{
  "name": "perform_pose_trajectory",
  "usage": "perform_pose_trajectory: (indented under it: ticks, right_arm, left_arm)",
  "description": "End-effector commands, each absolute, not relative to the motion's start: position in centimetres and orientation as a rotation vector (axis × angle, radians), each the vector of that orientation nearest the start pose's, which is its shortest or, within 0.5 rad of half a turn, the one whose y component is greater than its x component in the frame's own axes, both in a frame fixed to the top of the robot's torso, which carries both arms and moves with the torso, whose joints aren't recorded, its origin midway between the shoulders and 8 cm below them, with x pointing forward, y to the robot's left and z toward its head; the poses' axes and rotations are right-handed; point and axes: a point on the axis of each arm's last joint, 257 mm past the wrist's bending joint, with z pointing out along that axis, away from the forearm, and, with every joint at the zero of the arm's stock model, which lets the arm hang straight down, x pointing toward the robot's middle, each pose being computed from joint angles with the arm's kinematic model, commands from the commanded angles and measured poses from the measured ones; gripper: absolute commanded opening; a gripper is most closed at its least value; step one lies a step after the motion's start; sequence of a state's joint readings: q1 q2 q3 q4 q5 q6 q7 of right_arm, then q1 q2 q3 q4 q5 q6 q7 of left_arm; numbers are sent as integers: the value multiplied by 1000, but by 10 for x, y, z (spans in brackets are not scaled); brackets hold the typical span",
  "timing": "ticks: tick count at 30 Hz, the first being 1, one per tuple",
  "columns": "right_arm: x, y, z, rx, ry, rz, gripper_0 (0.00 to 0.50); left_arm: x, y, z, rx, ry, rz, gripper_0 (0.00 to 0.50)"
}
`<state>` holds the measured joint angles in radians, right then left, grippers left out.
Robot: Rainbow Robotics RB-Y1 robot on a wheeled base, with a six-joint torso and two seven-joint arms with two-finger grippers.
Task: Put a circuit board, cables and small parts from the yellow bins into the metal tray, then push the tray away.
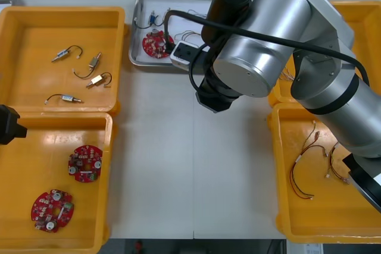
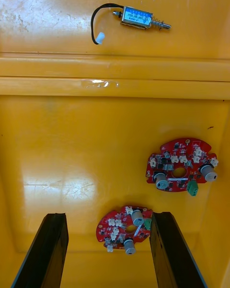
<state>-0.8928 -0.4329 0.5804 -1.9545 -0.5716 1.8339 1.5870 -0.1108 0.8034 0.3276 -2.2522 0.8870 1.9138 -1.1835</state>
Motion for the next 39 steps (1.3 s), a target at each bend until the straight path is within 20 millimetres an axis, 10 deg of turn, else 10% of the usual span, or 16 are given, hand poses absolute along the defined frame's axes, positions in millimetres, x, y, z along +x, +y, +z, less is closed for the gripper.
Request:
perform_pose_trajectory:
  ticks: [1, 11, 39]
  right_arm:
    - [448, -67, -120, -1151, 2272, -188, 500]
    - [442, -83, -95, -830, 2302, 1, 500]
    - [402, -246, -121, -137, 2535, 145, 500]
  left_arm:
    - [353, 383, -153, -21, 2670, 75, 500]
    - [353, 383, -153, -21, 2670, 75, 500]
    - [353, 383, -153, -21, 2670, 75, 500]
